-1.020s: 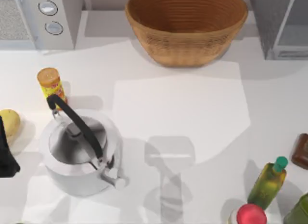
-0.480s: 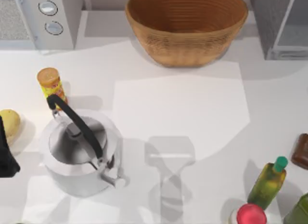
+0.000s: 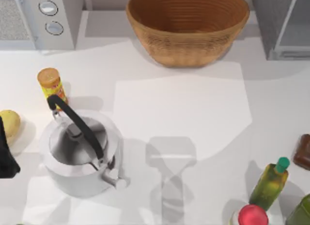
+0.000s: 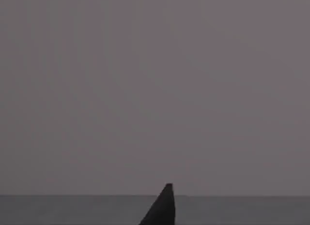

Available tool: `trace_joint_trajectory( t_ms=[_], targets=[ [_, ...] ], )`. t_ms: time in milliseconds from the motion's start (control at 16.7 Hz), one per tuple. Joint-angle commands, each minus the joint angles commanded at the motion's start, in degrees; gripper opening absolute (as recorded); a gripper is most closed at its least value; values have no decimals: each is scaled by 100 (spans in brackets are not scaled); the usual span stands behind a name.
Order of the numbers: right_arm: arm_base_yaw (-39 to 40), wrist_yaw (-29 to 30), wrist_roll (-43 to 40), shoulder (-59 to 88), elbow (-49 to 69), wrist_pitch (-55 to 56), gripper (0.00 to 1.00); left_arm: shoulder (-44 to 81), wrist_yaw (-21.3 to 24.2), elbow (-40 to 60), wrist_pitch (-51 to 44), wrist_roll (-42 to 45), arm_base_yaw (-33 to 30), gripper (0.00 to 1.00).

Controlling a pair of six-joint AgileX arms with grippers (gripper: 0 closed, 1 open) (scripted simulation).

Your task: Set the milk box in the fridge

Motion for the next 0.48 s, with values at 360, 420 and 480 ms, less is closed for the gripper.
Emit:
trace_joint_trajectory(
  t_ms=[360,420,480],
  targets=[
    [0,0,0,0,0,0,100,0,0,0,0,0,0,100],
    [0,0,0,0,0,0,100,0,0,0,0,0,0,100],
    [0,0,0,0,0,0,100,0,0,0,0,0,0,100]
  ],
)
